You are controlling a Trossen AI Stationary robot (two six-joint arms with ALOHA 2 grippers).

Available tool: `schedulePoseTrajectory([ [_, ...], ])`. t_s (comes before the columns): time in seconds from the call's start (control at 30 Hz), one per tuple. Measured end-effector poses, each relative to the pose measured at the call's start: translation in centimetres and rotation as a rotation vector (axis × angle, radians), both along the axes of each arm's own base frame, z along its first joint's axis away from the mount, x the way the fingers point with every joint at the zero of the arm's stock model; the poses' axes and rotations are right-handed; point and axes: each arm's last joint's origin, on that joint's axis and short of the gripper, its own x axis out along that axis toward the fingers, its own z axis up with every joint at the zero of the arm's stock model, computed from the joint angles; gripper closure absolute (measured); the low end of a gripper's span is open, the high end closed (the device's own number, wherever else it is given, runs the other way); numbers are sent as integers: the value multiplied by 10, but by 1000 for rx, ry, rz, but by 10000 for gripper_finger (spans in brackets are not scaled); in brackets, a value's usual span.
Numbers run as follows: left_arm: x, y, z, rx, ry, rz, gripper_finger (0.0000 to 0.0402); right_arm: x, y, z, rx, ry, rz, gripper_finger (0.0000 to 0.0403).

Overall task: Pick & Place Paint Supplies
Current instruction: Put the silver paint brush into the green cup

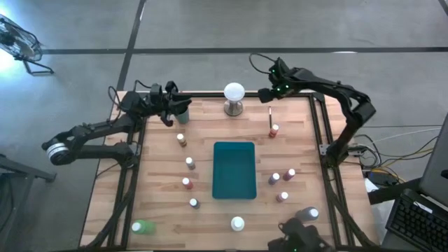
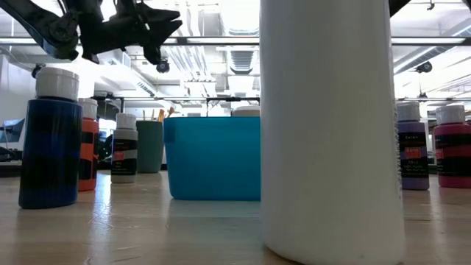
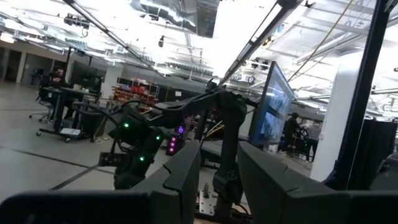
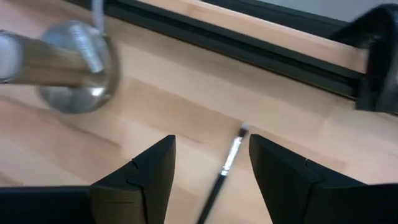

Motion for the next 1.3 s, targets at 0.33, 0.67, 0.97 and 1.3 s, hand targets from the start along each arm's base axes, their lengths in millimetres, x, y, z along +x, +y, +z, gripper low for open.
schedulePoseTrajectory([
  [0.33,2,1,-5,-16,46,7,287,5,-8,-18,44,137,-62,219],
  [0.67,2,1,-6,-23,61,4,287,11,-15,-47,96,184,-63,206],
  [0.97,3,1,-7,-23,64,-2,287,16,-21,-77,139,223,-55,226],
  [1.3,3,1,-8,-29,74,-3,287,17,-23,-84,121,266,-60,279],
])
